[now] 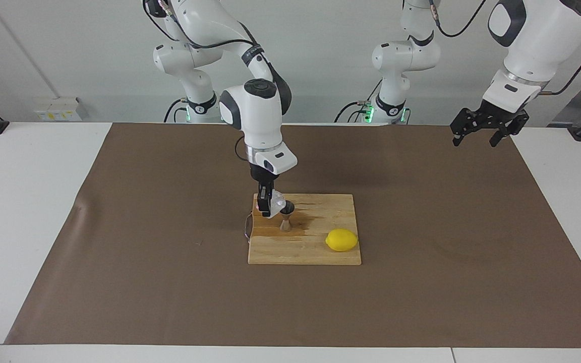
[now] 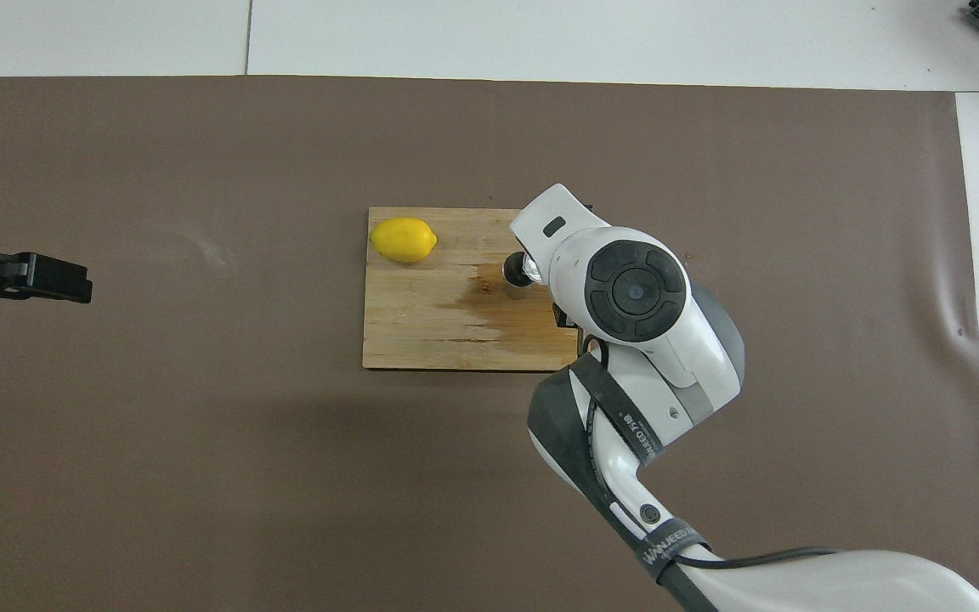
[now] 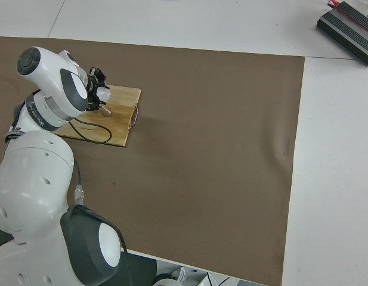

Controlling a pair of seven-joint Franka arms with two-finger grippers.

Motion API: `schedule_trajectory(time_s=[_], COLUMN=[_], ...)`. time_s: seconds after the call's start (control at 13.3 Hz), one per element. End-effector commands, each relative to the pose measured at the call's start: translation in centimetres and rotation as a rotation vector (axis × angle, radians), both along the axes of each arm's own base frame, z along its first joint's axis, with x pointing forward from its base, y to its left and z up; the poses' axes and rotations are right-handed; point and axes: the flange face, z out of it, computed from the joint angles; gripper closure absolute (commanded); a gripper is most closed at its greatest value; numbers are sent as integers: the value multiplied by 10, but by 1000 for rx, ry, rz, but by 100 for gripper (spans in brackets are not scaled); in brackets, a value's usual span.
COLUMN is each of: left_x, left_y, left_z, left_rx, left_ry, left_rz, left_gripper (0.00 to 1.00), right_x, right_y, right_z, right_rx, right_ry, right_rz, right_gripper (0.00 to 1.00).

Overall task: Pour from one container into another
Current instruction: 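Carry the white cup with the right gripper back to its spot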

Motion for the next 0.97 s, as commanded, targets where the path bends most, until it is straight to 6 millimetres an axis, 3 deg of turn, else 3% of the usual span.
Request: schedule_trajectory(time_s=[0.0,0.52,0.9], left_x=[-5,-5,-5], left_y=[4,4,4], left_z=[3,3,3], left_rx=[17,17,17], left_ry=[5,5,5], left_rz=[2,0,2], left_gripper=[0,0,0], right_x=[-4,2,12], right_y=[-8,-15,-34], right_z=[3,9,14], right_rx=[38,126,142], right_ry=[4,36,24], right_rz=[-47,-89,-116], right_gripper=[57,57,57])
